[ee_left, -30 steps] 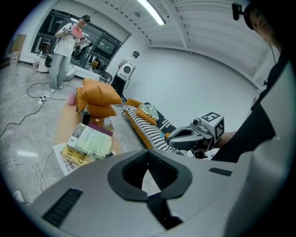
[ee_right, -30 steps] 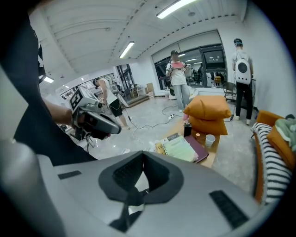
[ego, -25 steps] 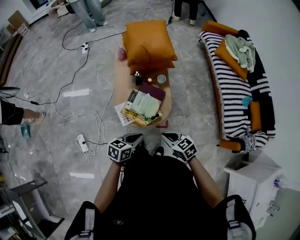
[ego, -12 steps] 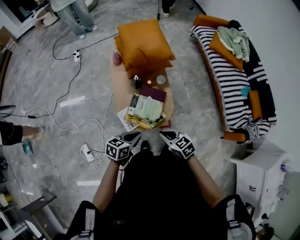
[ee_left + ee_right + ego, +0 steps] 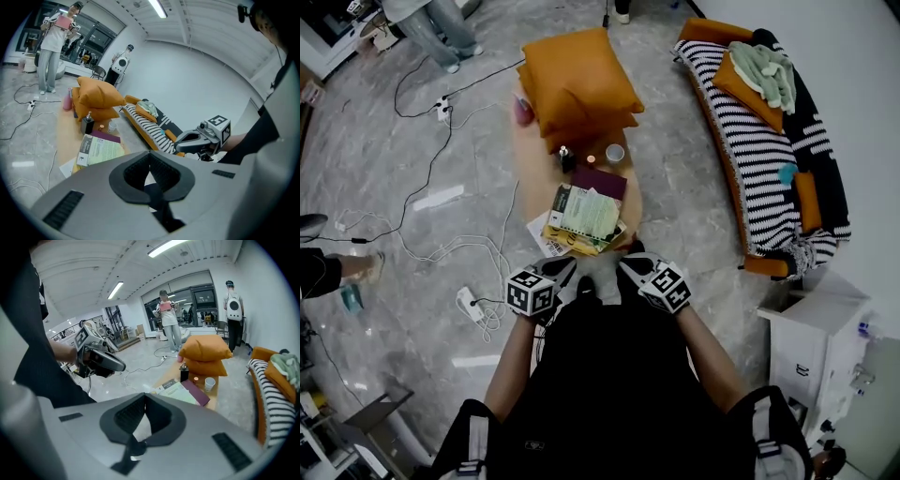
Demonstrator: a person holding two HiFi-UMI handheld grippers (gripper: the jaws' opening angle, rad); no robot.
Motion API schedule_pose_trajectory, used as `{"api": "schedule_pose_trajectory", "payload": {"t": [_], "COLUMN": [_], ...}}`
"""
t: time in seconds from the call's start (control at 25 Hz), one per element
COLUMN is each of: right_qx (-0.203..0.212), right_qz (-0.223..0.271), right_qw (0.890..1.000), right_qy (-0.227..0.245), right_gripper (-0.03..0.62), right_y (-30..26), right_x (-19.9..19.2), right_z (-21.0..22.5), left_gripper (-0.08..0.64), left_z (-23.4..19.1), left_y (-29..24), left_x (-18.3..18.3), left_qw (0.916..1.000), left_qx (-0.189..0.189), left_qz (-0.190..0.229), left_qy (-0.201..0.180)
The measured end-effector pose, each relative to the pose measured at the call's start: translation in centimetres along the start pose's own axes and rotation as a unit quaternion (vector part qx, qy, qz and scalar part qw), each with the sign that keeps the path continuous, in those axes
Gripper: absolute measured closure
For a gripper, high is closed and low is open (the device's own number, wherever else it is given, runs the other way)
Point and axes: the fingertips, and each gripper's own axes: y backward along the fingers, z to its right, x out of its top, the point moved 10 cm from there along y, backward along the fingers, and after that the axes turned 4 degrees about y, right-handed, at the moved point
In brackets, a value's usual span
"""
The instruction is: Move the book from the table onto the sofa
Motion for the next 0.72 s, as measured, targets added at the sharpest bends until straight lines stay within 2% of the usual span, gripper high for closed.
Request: {"api": "schedule_pose_trajectory", "payload": {"t": [0.36, 0.56, 0.72], "right_qx": [0.023, 0.044, 0.041], "right_qz": [-0.031, -0.051, -0.054], "right_qw": [0.999, 0.997, 0.998], "right_qy": [0.025, 0.020, -0.004], "right_gripper": [0.584, 0.584, 0.584], "right_y": [-1.9, -4.8, -7.8], "right_x": [0.8, 0.0, -1.4], "right_z": [2.6, 3.7, 6.0], "left_gripper": [0.549, 0.548, 0.548], "left_z": [-2.1, -5.5, -9.0], "left_y": [-0.7, -1.6, -3.0], "left_x": [0.1, -0.8, -2.4], "left_qw": [0.9990, 0.9969, 0.9943], "left_qx": [0.035, 0.061, 0.066], "left_qz": [-0.002, -0.007, -0.004], "left_qy": [0.028, 0.049, 0.084]}}
